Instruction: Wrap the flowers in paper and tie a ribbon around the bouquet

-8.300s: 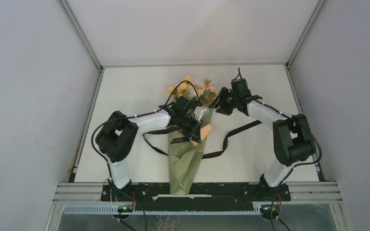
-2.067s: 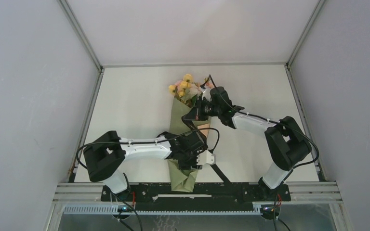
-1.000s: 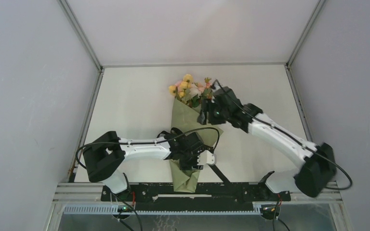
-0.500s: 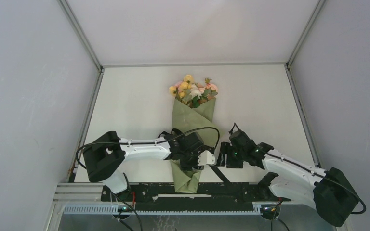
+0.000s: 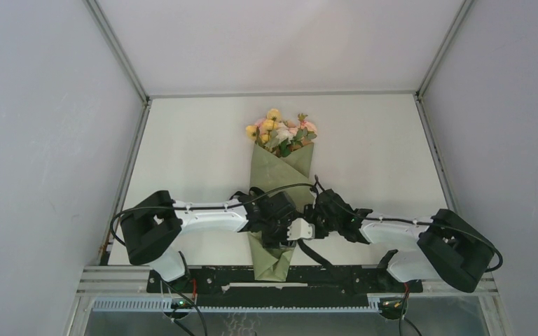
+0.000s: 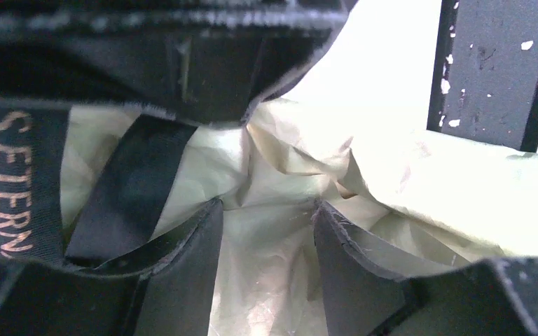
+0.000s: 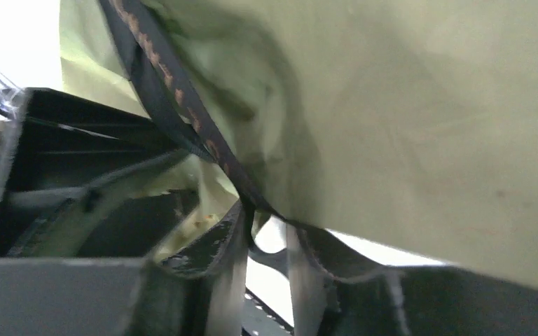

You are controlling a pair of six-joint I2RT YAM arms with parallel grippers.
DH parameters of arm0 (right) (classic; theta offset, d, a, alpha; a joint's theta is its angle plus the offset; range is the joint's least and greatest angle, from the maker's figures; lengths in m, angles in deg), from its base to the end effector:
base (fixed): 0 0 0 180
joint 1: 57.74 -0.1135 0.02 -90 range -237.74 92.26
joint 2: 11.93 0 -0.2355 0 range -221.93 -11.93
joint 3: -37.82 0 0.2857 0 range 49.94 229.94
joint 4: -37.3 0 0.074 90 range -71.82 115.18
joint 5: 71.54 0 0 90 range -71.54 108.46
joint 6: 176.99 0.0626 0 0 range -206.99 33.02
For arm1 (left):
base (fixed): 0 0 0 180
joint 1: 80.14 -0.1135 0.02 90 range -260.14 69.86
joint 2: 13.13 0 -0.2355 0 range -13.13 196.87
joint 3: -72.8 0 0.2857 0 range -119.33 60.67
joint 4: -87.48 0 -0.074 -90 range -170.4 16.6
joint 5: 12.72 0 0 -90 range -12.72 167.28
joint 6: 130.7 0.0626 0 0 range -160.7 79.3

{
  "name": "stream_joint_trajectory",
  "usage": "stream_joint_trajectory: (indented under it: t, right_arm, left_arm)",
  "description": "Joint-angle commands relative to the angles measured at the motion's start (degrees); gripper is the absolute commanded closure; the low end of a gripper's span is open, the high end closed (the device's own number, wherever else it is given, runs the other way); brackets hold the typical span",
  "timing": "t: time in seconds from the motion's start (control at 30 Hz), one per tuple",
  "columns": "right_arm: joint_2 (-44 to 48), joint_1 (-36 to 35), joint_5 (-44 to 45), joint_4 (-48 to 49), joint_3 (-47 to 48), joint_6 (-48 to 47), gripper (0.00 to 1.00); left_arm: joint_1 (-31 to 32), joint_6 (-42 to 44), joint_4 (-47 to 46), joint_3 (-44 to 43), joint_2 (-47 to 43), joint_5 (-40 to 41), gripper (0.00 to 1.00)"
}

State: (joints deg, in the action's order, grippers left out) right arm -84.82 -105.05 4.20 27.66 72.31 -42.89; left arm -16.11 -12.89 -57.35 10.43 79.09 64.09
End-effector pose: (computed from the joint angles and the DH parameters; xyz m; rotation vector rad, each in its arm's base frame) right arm 0.1681 0.2050 0.0610 -0.2005 2.6349 0.9550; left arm 0.1334 -0.3064 0.0843 2.0294 1.8670 -0.4927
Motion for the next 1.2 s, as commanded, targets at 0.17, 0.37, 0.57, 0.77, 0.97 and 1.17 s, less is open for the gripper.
stream_joint_trajectory:
  t: [0.17, 0.37, 0.57, 0.77, 0.97, 1.17]
  right_arm:
    - [5.6, 0.0, 1.1, -6.0, -0.9, 0.6, 0.99]
    - [11.2, 2.7, -0.5, -18.4, 1.6, -0.7, 0.9]
    - [9.5, 3.9, -1.7, -25.6, 10.0, -4.3, 0.99]
    - [7.3, 9.2, -4.8, -23.9, 17.6, -4.5, 1.0]
    - [-1.2, 12.9, -6.3, -11.4, 19.1, -1.6, 1.0]
    - [-9.9, 11.9, -3.2, -6.7, 19.6, 0.6, 1.0]
  left_arm:
    - [-0.8, -1.0, -0.5, 2.2, -1.4, -4.0, 0.44]
    - [-1.4, -1.0, -0.5, 2.2, -1.7, -4.6, 0.44]
    - [-2.0, -1.0, -0.6, 2.1, -1.7, -5.0, 0.44]
    - [-2.4, -0.6, -1.5, 3.2, -3.2, -5.7, 0.44]
    - [-2.7, -0.4, -1.5, 3.2, -3.3, -6.1, 0.44]
    - [-3.5, 1.3, 0.6, 2.5, -6.6, -7.3, 0.43]
